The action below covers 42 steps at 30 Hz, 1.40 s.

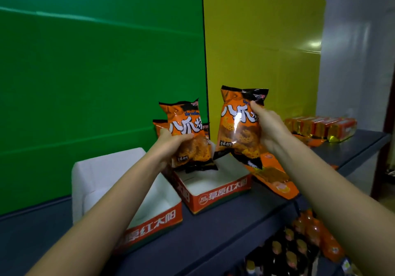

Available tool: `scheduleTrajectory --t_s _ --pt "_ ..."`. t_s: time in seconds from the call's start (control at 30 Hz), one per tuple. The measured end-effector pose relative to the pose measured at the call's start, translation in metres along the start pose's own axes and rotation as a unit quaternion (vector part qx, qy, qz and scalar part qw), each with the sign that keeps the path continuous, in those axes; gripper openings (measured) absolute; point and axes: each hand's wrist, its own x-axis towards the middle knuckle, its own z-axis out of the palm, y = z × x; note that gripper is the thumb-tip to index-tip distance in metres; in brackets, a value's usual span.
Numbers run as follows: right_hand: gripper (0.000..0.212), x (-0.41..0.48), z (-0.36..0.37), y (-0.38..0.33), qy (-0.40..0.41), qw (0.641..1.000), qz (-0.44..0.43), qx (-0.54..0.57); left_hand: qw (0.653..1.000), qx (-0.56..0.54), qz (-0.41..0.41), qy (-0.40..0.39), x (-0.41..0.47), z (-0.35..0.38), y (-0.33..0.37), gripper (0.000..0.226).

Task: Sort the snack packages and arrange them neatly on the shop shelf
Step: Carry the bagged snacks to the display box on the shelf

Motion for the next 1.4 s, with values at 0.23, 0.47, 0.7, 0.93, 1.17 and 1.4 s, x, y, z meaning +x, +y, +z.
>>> scheduleTrajectory --t_s 0.23,0.47,0.7,0.93,1.17,1.4 --pt "0.038 0.067 -0.007 0.022 -0.097 0.993 0.008 0.065 0.995 0.065 -0.011 0.07 0.028 0.035 -0.019 0.069" --pt "0.036 0.105 0.001 0.058 -0.193 0.977 0.049 0.08 0.987 0.132 -0.06 0.067 0.036 0.033 -0.04 0.07" --pt "0.066 0.119 0.016 0.091 -0.257 0.962 0.07 0.056 0.938 0.291 -0.05 0.181 0.029 0.029 -0.037 0.068" --pt "0.079 0.123 0.014 0.108 -0.281 0.957 -0.002 -0.075 0.915 0.337 -0.054 0.214 0.021 0.026 -0.039 0.079" --pt "0.077 0.129 0.01 0.12 -0.315 0.918 -0.094 -0.222 0.888 0.385 -0.061 0.243 0.018 0.018 -0.041 0.081" --pt "0.068 0.135 0.008 0.13 -0.245 0.902 -0.144 -0.324 0.882 0.402 -0.048 0.239 0.023 0.014 -0.048 0.082"
